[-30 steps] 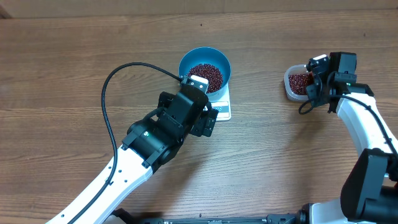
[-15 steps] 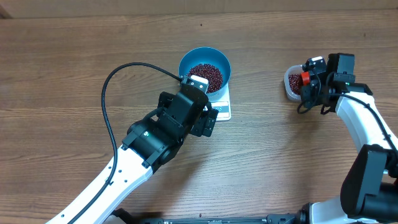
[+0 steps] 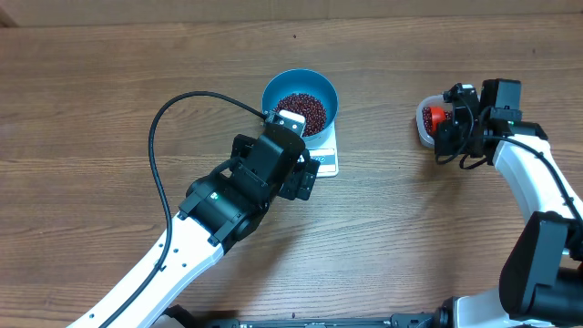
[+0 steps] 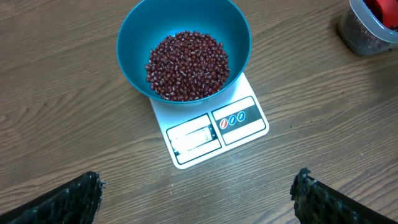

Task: Scoop item into bowl and weigh 150g on scale
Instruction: 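Dip the red scoop into the beans with the right gripper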

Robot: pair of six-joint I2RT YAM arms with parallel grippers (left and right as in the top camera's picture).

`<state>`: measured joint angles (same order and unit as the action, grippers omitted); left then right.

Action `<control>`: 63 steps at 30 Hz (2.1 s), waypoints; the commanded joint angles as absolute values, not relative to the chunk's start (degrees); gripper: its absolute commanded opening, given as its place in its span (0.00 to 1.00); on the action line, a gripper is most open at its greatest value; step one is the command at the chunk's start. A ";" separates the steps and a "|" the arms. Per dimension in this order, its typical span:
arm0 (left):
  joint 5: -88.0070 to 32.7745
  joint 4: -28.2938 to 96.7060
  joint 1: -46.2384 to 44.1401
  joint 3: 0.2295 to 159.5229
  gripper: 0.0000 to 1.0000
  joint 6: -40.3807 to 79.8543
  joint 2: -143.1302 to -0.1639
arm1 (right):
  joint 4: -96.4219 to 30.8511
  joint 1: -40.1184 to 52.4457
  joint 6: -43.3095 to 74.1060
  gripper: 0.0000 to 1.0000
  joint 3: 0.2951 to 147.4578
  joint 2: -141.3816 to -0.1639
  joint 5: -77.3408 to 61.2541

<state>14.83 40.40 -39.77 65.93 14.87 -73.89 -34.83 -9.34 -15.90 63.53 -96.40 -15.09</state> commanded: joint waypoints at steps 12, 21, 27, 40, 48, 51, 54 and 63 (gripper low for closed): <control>15.42 40.32 -39.77 65.78 0.99 15.27 -73.41 | -32.18 -10.20 -14.76 0.04 63.70 -97.21 -24.82; 15.42 40.32 -39.77 65.78 1.00 15.27 -73.41 | -31.38 -11.29 -14.55 0.04 63.70 -97.21 -30.96; 15.42 40.32 -39.77 65.78 0.99 15.25 -73.41 | -32.05 -15.40 -13.19 0.04 63.70 -97.23 -32.84; 15.42 40.32 -39.77 65.78 1.00 15.25 -73.41 | -34.70 -25.69 -13.26 0.04 63.70 -99.44 -43.24; 15.42 40.32 -39.77 65.78 1.00 15.25 -73.41 | -36.51 -31.31 -13.28 0.04 63.70 -100.12 -49.30; 15.42 40.32 -39.77 65.78 0.99 15.25 -73.41 | -36.53 -33.61 -13.28 0.04 63.70 -100.12 -54.72; 15.42 40.32 -39.77 65.78 1.00 15.27 -73.41 | -36.58 -35.40 -13.26 0.04 63.70 -100.12 -58.85; 15.42 40.32 -39.77 65.78 1.00 15.25 -73.41 | -36.64 -36.93 -13.26 0.04 63.70 -100.12 -68.38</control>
<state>14.83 40.40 -39.77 65.93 14.87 -73.89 -36.80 -36.77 -13.45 63.53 -99.92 -60.66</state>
